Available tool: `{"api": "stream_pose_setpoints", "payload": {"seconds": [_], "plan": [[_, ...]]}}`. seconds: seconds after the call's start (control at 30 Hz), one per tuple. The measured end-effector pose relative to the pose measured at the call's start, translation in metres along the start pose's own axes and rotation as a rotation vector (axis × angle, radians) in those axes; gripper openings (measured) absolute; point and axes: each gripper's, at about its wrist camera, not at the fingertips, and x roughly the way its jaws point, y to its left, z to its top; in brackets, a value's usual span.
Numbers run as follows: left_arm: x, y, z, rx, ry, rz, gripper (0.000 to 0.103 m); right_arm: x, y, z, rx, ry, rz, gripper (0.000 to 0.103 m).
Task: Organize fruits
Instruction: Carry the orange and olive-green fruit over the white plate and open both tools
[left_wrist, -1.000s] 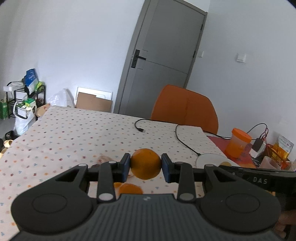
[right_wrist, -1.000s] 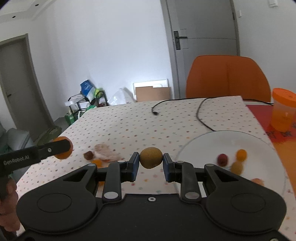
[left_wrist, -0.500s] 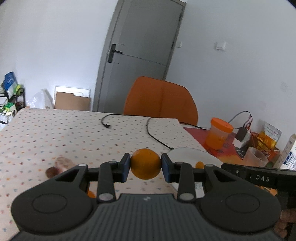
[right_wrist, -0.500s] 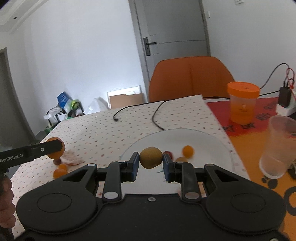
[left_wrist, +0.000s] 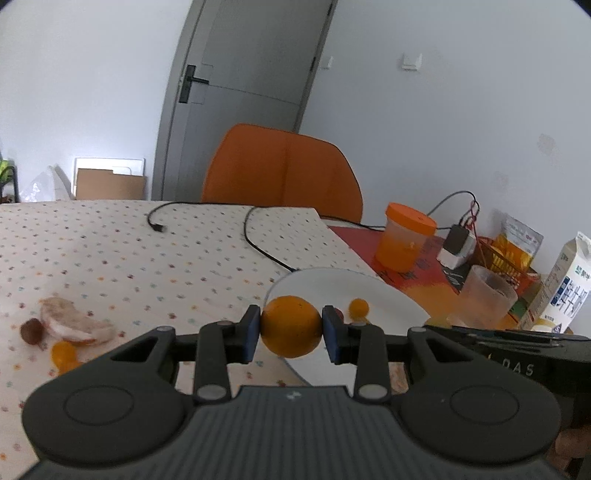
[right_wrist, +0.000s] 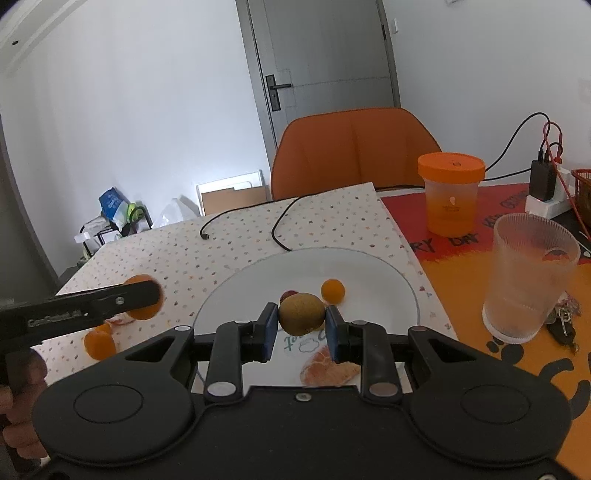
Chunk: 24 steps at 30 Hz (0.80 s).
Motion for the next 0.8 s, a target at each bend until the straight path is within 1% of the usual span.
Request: {"api": "stream_pose_setpoints", "payload": {"seconds": [0.37,0.47,0.57,0.67,0.8], "plan": [[0.014,-0.008,-0.009,0.013,0.051,-0.024,0.034,0.008,0.007,-0.017,-0.017,0.066,0.057,0.026],[0.017,-0.012,-0.011,0.018,0.061,-0.029,0.034,0.005,0.005,-0.019,-0.006,0.058,0.050,0.028],[0.021,-0.012,-0.011,-0.005,0.084,-0.032,0.034,-0.001,-0.003,-0.017,0.018,0.041,0.050,0.031],[0.018,-0.011,-0.010,-0.006,0.073,-0.028,0.037,-0.004,-0.009,-0.016,0.026,0.036,0.023,0.031],[0.012,-0.007,-0.008,-0.014,0.066,-0.009,0.038,-0.005,-0.013,-0.016,0.045,0.039,0.006,0.031]]}}
